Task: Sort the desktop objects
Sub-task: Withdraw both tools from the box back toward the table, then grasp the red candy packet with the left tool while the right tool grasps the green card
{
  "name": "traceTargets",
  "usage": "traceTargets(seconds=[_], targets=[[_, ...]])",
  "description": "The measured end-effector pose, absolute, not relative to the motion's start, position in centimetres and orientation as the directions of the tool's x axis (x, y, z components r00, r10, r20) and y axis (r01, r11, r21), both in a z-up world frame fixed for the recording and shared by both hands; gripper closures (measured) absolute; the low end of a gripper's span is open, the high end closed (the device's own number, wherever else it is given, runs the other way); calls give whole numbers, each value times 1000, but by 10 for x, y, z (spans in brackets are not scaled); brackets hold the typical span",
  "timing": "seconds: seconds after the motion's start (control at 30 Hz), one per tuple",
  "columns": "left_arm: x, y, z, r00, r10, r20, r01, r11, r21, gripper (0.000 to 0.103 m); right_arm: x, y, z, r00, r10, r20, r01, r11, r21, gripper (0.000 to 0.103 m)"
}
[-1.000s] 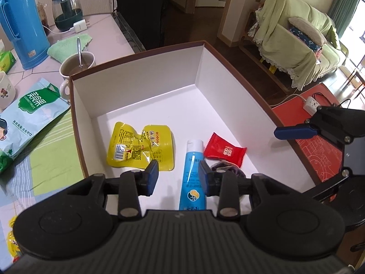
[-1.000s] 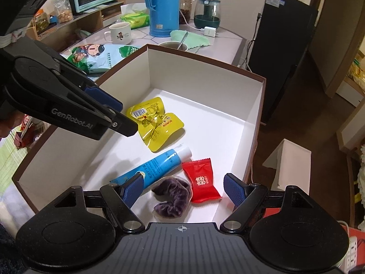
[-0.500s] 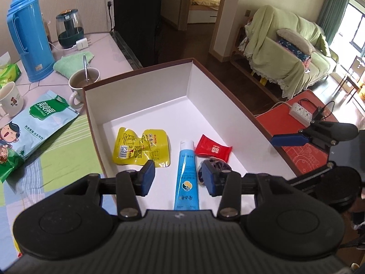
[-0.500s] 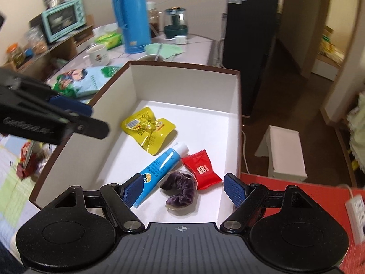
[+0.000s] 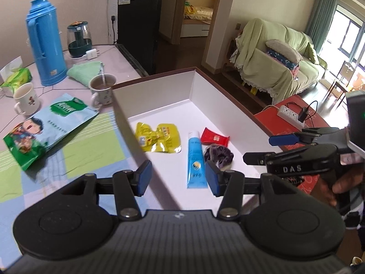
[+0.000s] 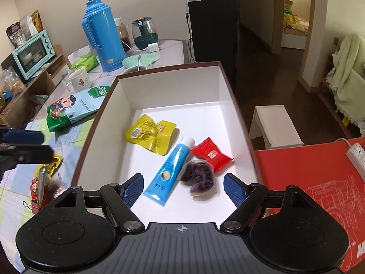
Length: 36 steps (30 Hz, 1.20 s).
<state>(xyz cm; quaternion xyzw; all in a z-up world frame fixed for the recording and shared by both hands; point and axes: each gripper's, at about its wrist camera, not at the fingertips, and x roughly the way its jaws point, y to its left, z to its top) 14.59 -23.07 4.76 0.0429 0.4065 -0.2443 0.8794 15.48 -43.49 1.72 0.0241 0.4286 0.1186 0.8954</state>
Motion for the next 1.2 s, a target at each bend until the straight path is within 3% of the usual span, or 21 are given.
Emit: traceTargets(seconds=[0.47,1.2], targets=[[104,-128,46,566,-367,-738,400,905,-144,52,122,-369,23,606,261,-751,-197,965,175,23],[67,-5,10,548,-195,-814,181,977,-111,50,96,-246,7,517,418,-747,-422,884,203,23]])
